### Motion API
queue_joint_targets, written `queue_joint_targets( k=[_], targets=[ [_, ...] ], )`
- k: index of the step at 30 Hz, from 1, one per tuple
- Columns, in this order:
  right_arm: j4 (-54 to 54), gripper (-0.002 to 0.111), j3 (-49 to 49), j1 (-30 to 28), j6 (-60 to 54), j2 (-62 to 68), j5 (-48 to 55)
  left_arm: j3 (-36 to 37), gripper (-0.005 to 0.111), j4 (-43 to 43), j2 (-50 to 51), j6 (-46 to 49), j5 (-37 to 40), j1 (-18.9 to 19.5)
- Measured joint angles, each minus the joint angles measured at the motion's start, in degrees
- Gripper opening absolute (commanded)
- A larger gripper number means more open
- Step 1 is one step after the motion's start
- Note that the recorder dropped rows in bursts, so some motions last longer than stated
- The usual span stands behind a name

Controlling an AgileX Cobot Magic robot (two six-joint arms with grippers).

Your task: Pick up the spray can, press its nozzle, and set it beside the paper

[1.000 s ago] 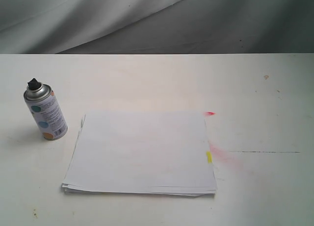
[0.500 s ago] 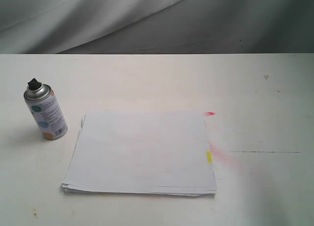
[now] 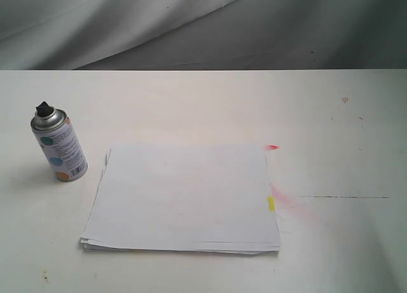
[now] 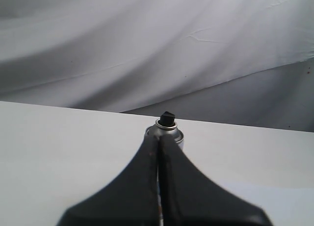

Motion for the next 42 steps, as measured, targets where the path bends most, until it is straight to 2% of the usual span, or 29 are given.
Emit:
queue_joint_targets(
  k=[25, 42],
  targets=[
    [-0.5, 0.000, 0.1, 0.0, 0.2, 0.0, 0.6, 0.0, 0.000, 0.0, 0.0, 0.0, 0.0, 0.0],
    [-0.5, 0.000, 0.2, 2.0, 0.2, -3.9, 0.6, 0.0, 0.000, 0.0, 0.0, 0.0, 0.0, 0.0]
  ],
)
